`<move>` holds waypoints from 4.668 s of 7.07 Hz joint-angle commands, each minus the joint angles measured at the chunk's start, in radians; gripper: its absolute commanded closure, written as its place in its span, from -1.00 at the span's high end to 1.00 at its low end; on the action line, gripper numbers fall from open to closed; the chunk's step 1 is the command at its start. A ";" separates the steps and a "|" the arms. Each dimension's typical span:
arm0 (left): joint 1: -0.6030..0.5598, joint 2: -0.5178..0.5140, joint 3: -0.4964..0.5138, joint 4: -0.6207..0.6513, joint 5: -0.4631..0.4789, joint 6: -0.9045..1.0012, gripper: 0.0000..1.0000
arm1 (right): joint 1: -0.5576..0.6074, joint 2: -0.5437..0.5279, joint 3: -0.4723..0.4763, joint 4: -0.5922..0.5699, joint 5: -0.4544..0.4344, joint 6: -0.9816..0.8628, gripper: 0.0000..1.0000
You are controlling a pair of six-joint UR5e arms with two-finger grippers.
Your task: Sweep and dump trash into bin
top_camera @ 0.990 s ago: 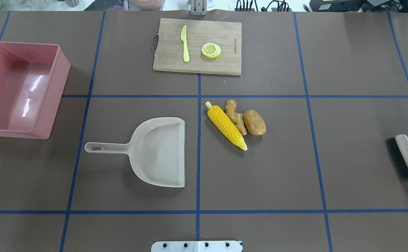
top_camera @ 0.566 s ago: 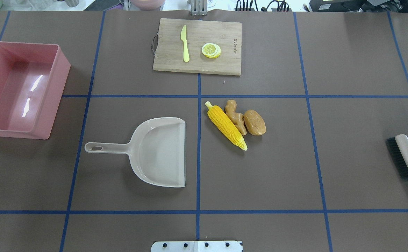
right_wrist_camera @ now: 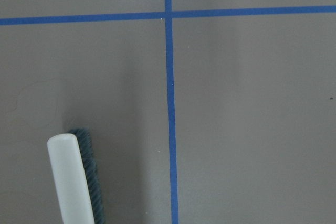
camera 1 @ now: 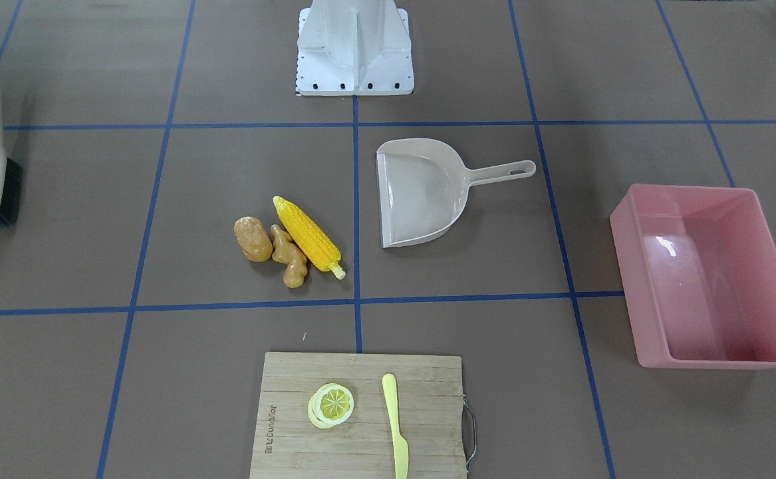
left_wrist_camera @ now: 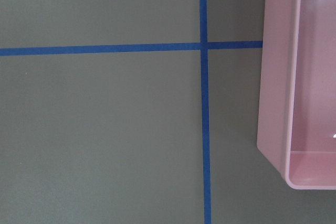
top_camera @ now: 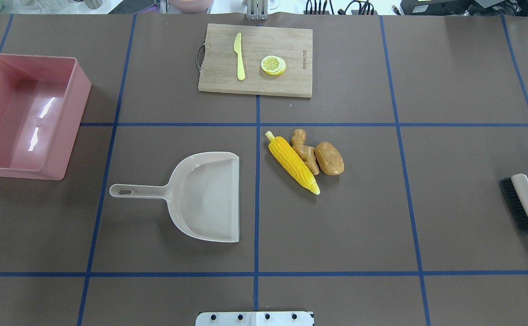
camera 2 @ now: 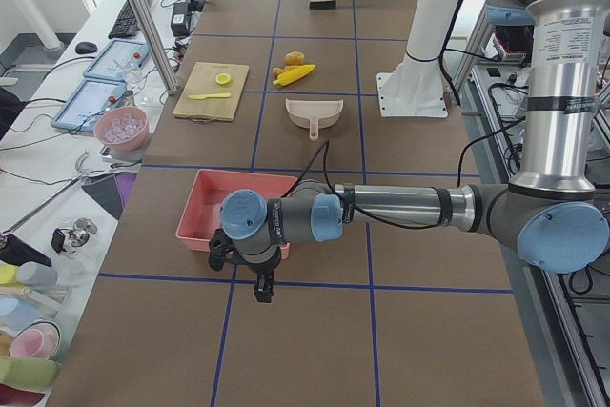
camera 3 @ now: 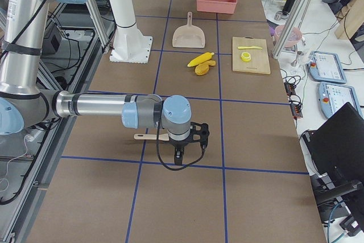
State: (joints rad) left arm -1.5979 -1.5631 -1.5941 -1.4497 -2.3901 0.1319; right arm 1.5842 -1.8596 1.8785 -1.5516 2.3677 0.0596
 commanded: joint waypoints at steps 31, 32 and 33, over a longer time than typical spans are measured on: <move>1.030 -0.327 -0.363 -0.123 0.368 0.110 0.97 | -0.229 0.112 0.008 -0.053 0.076 0.270 -1.00; 1.049 -0.315 -0.357 -0.124 0.368 0.107 0.98 | -0.215 0.108 0.033 -0.057 0.077 0.267 -1.00; 1.050 -0.302 -0.350 -0.138 0.370 0.109 0.98 | -0.214 0.117 0.045 -0.056 0.100 0.267 -1.00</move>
State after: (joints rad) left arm -0.5606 -1.8808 -1.9520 -1.5753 -2.0215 0.2416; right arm 1.3602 -1.7503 1.9086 -1.6084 2.4492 0.3308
